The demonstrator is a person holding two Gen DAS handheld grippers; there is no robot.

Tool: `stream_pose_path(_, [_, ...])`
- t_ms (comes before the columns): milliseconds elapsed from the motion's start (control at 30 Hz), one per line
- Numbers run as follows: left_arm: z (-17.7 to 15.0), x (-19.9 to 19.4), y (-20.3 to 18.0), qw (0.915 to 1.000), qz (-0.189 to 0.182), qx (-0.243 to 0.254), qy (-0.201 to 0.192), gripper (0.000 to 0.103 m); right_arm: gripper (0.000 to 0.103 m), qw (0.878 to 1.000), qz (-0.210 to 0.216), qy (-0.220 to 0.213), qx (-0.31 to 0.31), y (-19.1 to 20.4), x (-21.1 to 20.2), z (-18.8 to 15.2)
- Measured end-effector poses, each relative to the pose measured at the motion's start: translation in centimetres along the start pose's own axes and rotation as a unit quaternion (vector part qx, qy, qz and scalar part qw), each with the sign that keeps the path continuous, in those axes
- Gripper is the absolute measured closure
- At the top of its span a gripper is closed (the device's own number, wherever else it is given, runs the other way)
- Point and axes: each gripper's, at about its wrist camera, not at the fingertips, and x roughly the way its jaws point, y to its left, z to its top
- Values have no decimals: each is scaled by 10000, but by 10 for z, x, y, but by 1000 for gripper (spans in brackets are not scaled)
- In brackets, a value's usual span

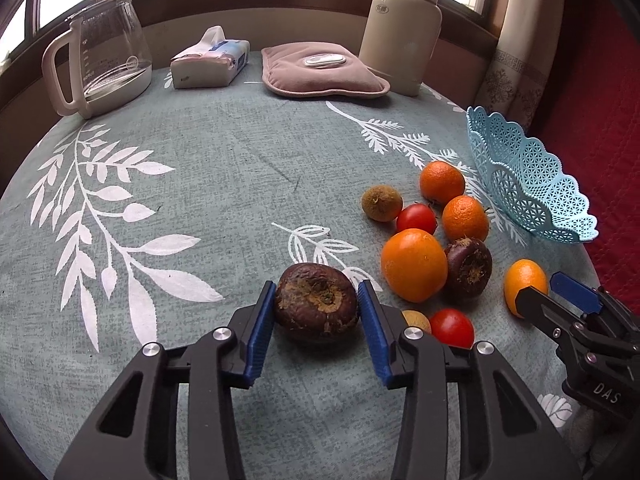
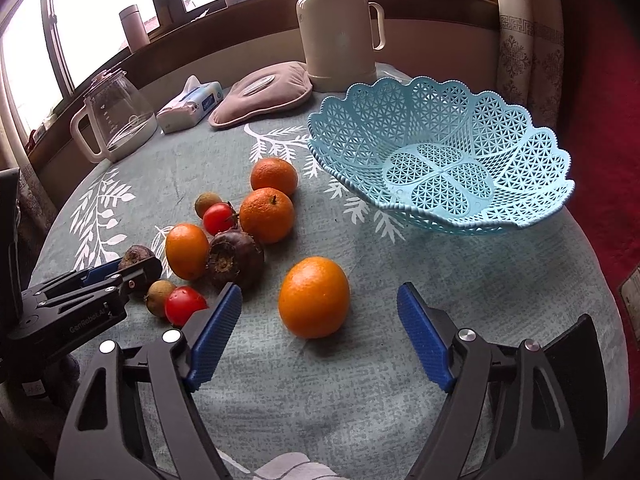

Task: Organize fruits
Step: 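Grasp the dark brown wrinkled fruit with the left tool while the right tool grasps the large orange, then carry the orange into the blue basket and open the right tool while the left tool holds the brown fruit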

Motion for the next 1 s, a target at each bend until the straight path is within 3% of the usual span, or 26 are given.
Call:
stream_pose_path(300, [-1, -16, 11, 9996, 13, -222, -147, 61, 31, 9999, -75, 142, -62, 3, 9, 4])
stream_pose_path(500, [-3, -21, 13, 9996, 36, -243, -164, 61, 47, 9992, -35, 398, 63, -2, 21, 5])
stream_pose_path(733, [-12, -17, 15, 9996, 93, -261, -27, 61, 63, 9992, 10, 404, -44, 0, 20, 4])
stream_pose_path(1000, [-19, -18, 13, 9996, 181, -186, 80, 60, 64, 9992, 28, 391, -56, -2, 15, 1])
